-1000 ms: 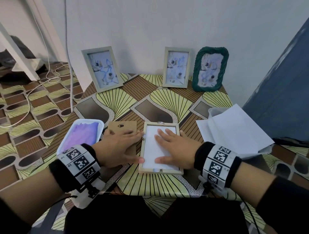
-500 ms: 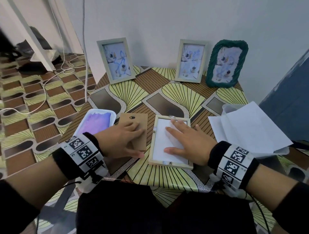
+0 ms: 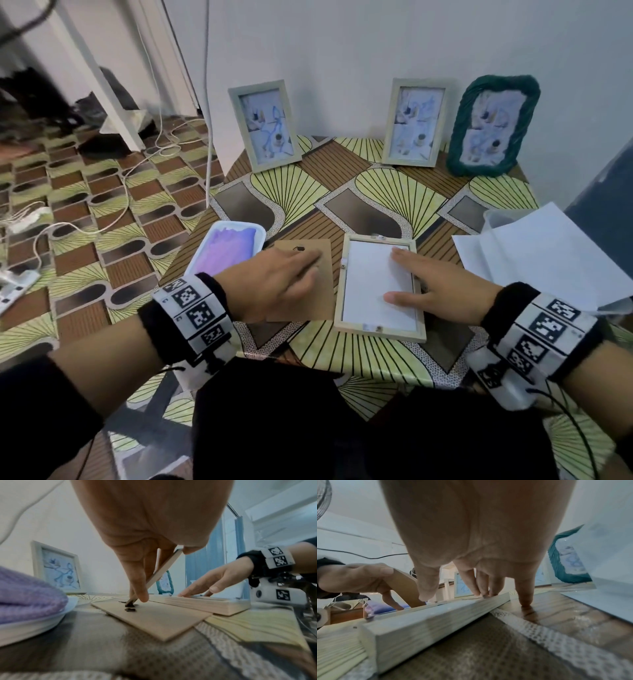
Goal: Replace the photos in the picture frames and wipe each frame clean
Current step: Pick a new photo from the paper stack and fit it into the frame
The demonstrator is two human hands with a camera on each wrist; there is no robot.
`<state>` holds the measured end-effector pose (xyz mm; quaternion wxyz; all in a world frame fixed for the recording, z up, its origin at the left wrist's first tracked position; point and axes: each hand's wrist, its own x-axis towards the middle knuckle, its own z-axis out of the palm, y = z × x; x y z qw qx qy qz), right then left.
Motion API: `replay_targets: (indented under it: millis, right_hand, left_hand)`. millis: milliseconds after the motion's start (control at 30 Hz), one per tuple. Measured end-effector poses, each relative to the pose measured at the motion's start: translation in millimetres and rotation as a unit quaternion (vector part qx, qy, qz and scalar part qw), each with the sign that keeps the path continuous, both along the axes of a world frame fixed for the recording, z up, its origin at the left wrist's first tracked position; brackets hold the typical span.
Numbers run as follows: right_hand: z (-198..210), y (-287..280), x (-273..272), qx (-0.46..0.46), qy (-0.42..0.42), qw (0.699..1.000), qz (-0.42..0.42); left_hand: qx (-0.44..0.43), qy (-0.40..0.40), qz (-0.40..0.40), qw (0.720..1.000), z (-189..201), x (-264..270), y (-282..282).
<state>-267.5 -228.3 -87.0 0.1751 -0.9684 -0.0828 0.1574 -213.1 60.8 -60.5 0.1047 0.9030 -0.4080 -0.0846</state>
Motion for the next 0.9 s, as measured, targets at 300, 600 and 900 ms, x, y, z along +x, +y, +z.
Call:
replay_targets:
  millis: [300,600,900]
  right_hand:
    - [-3,-4,-5,-0.034,0.006,0.999,-0.008]
    - [-6,-8,-3,-0.014,0.009,1.000,-0.006]
    - [-2,-8,-6,0.028,-0.003,0.999,-0.022]
  left_hand:
    - [0.029,-0.043,-0.039,0.998,-8,-1,-4]
    - [-0.021,-0.057,0.036,0.998,-15,16,3]
    - [-0.065,-0.083,0.128,0.986,-15,21,5]
